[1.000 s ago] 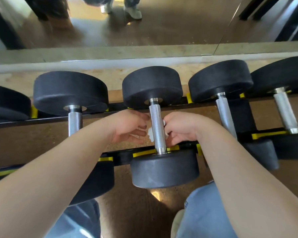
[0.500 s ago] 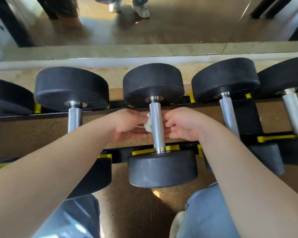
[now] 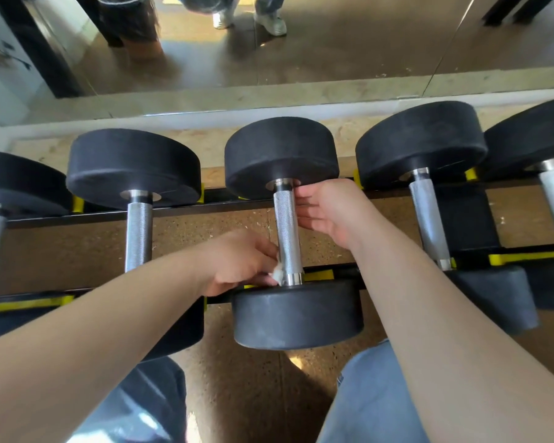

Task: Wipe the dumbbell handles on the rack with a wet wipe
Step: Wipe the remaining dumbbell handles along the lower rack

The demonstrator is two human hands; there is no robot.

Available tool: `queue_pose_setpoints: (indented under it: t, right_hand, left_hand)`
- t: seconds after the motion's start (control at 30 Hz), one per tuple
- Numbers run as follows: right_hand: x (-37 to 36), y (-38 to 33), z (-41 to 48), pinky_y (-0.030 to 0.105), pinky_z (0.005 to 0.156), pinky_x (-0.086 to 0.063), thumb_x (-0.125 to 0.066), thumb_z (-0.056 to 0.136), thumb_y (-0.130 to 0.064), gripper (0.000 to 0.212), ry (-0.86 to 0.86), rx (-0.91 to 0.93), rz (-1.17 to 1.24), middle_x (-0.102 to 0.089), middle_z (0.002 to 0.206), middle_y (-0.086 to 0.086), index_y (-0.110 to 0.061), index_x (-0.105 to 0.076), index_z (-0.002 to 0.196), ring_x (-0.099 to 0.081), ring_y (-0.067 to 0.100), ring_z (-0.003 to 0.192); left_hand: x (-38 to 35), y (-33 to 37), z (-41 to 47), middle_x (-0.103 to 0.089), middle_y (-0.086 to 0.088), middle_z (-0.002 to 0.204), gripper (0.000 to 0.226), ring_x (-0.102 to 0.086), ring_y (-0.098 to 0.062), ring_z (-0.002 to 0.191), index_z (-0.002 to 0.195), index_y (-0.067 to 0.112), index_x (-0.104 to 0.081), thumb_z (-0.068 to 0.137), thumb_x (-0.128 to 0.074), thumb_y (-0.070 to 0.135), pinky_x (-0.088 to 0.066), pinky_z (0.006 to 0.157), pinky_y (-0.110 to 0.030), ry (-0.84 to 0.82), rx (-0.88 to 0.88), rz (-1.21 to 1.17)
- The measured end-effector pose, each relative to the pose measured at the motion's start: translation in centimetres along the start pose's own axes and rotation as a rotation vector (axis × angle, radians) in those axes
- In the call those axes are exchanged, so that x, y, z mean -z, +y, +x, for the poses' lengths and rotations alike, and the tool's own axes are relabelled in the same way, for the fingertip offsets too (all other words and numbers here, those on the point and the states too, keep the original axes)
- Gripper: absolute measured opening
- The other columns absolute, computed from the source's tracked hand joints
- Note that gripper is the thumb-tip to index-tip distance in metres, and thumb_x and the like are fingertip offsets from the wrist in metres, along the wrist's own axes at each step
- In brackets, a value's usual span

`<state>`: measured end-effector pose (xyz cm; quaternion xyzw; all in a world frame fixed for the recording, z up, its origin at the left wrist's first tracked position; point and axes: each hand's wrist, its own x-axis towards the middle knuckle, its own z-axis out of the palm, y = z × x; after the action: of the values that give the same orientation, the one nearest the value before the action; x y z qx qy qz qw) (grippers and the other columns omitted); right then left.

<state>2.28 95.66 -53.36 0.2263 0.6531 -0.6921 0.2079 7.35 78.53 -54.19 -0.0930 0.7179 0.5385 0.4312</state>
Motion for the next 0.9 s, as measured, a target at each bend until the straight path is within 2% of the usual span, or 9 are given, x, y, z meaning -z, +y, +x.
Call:
queue_pose_setpoints:
  t: [0.1, 0.23, 0.3, 0.4, 0.47, 0.63, 0.7, 0.83, 0.9]
  right_hand:
    - [0.4, 0.1, 0.3, 0.038, 0.084, -0.062, -0.058, 0.1, -0.005, 0.015, -0.02, 0.0, 0.009, -0.079, 0.093, 0.009, -0.007, -0.072, 0.095, -0.078, 0.02, 0.086]
    - [0.5, 0.0, 0.5, 0.031, 0.064, -0.061, -0.062, 0.097, -0.003, 0.011, -0.011, -0.017, 0.037, -0.08, 0.09, 0.007, -0.005, -0.073, 0.098, -0.078, 0.018, 0.081]
    - [0.7, 0.1, 0.8, 0.032, 0.067, -0.06, -0.062, 0.096, -0.004, 0.013, -0.009, -0.009, 0.017, -0.079, 0.096, 0.009, -0.003, -0.074, 0.103, -0.077, 0.02, 0.086]
    - [0.9, 0.2, 1.0, 0.034, 0.074, -0.061, -0.06, 0.098, -0.004, 0.019, -0.017, 0.006, -0.036, -0.077, 0.105, 0.01, -0.003, -0.072, 0.112, -0.075, 0.02, 0.094]
    - [1.0, 0.2, 1.0, 0.035, 0.077, -0.061, -0.061, 0.098, -0.004, 0.019, -0.027, 0.009, -0.053, -0.076, 0.106, 0.009, -0.003, -0.072, 0.113, -0.074, 0.019, 0.095]
    - [1.1, 0.4, 1.3, 0.036, 0.082, -0.061, -0.063, 0.097, -0.007, 0.017, -0.032, 0.016, -0.075, -0.078, 0.105, 0.009, -0.005, -0.074, 0.11, -0.075, 0.02, 0.097]
    - [1.1, 0.4, 1.3, 0.037, 0.083, -0.061, -0.063, 0.098, -0.007, 0.018, -0.042, 0.022, -0.081, -0.078, 0.104, 0.008, -0.005, -0.074, 0.112, -0.075, 0.019, 0.096]
    - [1.1, 0.5, 1.6, 0.037, 0.084, -0.062, -0.061, 0.099, -0.007, 0.018, -0.027, 0.028, -0.079, -0.078, 0.101, 0.007, -0.006, -0.075, 0.109, -0.075, 0.017, 0.093]
    - [0.9, 0.5, 2.0, 0.037, 0.082, -0.063, -0.061, 0.098, -0.008, 0.016, 0.008, 0.023, -0.105, -0.078, 0.099, 0.006, -0.008, -0.077, 0.104, -0.076, 0.016, 0.089]
  left_hand:
    - [-0.4, 1.7, 1.0, -0.077, -0.012, 0.087, 0.035, -0.074, -0.012, 0.076, 0.109, -0.005, -0.071, 0.092, -0.045, -0.021, -0.061, 0.076, -0.025, 0.111, -0.149, -0.285]
    - [-0.8, 2.3, 2.6, -0.071, -0.026, 0.118, 0.044, -0.065, -0.028, 0.108, 0.119, -0.001, -0.068, 0.096, -0.034, -0.019, -0.055, 0.083, -0.027, 0.166, -0.253, -0.568]
    - [-0.8, 1.7, 2.4, -0.07, -0.022, 0.125, 0.043, -0.062, -0.022, 0.107, 0.12, 0.002, -0.068, 0.097, -0.036, -0.016, -0.056, 0.075, -0.022, 0.105, -0.203, -0.496]
    - [-0.5, 0.5, 1.0, -0.076, -0.014, 0.113, 0.034, -0.072, -0.022, 0.101, 0.12, 0.002, -0.069, 0.096, -0.048, -0.012, -0.06, 0.09, -0.034, -0.021, 0.007, -0.099]
    - [-0.7, 0.2, 0.5, -0.077, -0.015, 0.109, 0.031, -0.073, -0.025, 0.101, 0.118, 0.001, -0.07, 0.094, -0.053, -0.011, -0.06, 0.089, -0.035, -0.013, 0.081, 0.01]
    - [-0.3, 3.3, 2.5, -0.072, -0.01, 0.096, 0.031, -0.065, -0.008, 0.068, 0.122, -0.007, -0.065, 0.099, -0.044, -0.011, -0.057, 0.063, -0.019, 0.216, -0.195, -0.718]
    - [0.0, 3.7, 2.8, -0.069, -0.009, 0.096, 0.029, -0.061, -0.008, 0.07, 0.122, -0.003, -0.067, 0.099, -0.049, -0.008, -0.057, 0.064, -0.018, 0.272, -0.229, -0.806]
    - [-1.6, 0.9, 0.4, -0.076, -0.004, 0.084, 0.02, -0.067, -0.017, 0.081, 0.105, 0.01, -0.078, 0.097, -0.062, 0.003, -0.061, 0.084, -0.031, 0.447, -0.188, -0.202]
    - [-2.5, 0.1, -0.8, -0.078, 0.0, 0.084, 0.01, -0.072, -0.017, 0.08, 0.095, 0.022, -0.078, 0.094, -0.07, 0.016, -0.061, 0.081, -0.031, 0.593, -0.215, 0.019]
